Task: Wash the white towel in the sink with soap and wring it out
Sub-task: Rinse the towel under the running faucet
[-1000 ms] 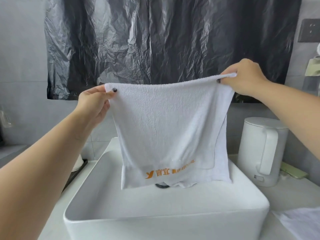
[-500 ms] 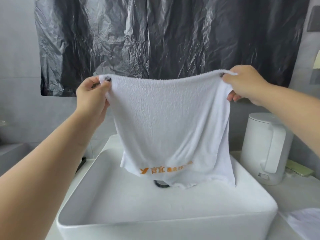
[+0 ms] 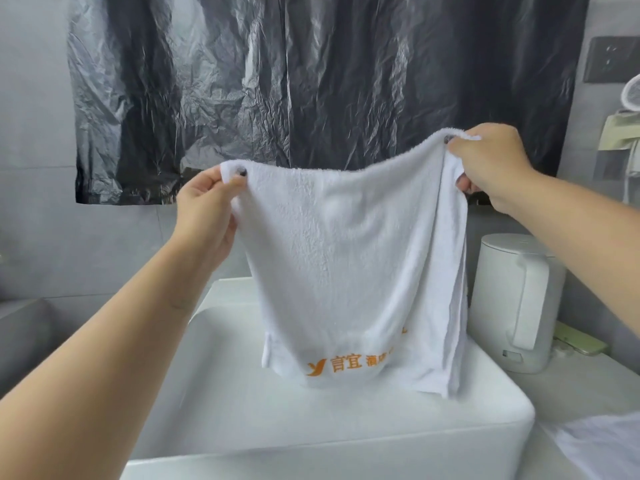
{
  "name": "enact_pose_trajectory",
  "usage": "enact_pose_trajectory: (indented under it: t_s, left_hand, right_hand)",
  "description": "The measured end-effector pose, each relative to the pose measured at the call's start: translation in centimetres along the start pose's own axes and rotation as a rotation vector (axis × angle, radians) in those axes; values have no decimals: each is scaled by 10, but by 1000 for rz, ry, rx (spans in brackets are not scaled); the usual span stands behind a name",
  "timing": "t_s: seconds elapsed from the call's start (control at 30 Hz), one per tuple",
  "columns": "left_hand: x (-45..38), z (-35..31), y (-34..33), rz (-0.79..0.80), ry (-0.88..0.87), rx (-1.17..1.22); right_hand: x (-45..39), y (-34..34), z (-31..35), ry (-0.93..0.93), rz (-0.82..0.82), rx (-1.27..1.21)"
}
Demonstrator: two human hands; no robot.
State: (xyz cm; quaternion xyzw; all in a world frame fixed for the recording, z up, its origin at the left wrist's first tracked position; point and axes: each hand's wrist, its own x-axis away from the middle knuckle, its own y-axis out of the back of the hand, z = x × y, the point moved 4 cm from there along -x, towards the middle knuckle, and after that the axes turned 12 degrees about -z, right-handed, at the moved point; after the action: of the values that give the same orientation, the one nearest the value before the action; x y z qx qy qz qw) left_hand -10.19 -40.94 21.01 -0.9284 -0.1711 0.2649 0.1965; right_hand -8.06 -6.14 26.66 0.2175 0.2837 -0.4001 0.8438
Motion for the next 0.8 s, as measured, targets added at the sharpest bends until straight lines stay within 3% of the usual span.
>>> enact_pose_trajectory:
  t_s: [0.13, 0.33, 0.47, 0.57, 0.63, 0.7, 0.8]
  left_hand:
    - [16, 44, 11, 124, 143, -228]
    - [36, 114, 68, 81, 347, -449]
    - [18, 112, 91, -16, 345, -413]
    - [7, 105, 79, -8, 322, -366]
    - [9, 103, 67, 42, 343, -355]
    - [17, 107, 62, 158, 436, -427]
    - [38, 130, 79, 336, 685, -701]
  right_hand:
    - [24, -14, -45, -68, 246, 69]
    - [65, -36, -101, -163, 567, 177]
    - [59, -38, -116, -140, 534, 165]
    - [49, -42, -113, -143, 427, 101]
    - [47, -44, -111, -201, 448, 81]
    - [52, -44, -113, -266, 617, 139]
    - [74, -39, -126, -281, 960, 426]
